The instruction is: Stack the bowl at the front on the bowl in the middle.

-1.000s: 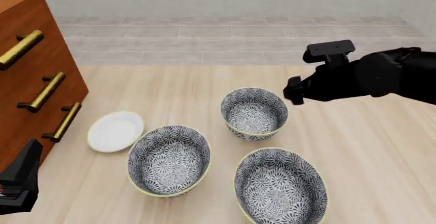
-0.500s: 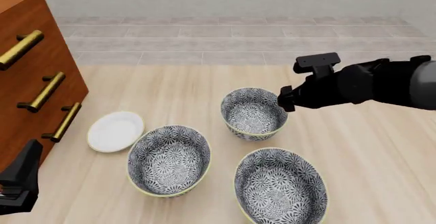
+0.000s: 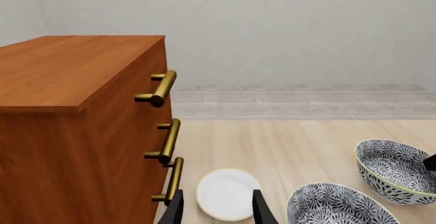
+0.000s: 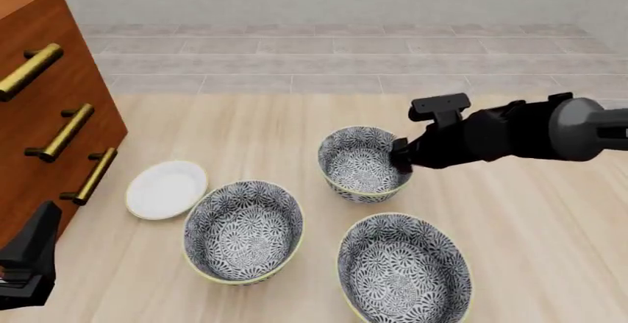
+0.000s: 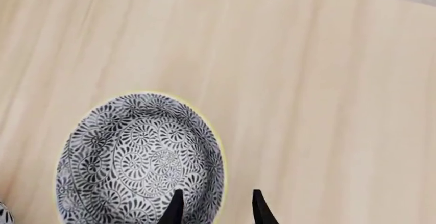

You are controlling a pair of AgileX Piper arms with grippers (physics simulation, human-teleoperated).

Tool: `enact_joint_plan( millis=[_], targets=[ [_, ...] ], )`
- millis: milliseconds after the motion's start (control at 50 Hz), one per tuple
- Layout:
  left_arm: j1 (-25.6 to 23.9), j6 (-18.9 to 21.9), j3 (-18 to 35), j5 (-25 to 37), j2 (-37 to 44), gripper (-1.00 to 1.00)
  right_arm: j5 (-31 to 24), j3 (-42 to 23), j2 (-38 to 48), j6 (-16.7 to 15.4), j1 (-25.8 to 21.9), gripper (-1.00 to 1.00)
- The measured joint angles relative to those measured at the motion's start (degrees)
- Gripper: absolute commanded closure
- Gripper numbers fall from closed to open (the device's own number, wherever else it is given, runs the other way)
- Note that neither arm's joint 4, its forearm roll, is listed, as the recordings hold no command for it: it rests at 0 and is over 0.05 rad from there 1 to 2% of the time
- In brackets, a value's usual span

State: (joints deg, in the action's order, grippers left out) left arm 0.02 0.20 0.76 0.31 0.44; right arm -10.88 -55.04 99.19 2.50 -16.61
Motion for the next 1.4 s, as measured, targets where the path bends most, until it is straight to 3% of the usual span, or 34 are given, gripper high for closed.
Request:
enact_joint_plan(
  millis=[640,660,1140,1400],
  targets=[
    [0.0,0.0,0.0,0.0,0.0,-1.00,3.4,-0.6,6.7,0.2,-0.5,-1.00],
    [0.0,0.0,0.0,0.0,0.0,-1.00,3.5,-0.6,6.9,0.1,-0.5,1.00],
    [0.0,0.0,0.0,0.0,0.0,-1.00,2.1,-1.0,4.0,-0.7,-0.6,1.00],
    [0.0,0.0,0.0,0.0,0.0,-1.00,-5.3,-5.1,-4.7,1.7,-2.7,1.00]
  ],
)
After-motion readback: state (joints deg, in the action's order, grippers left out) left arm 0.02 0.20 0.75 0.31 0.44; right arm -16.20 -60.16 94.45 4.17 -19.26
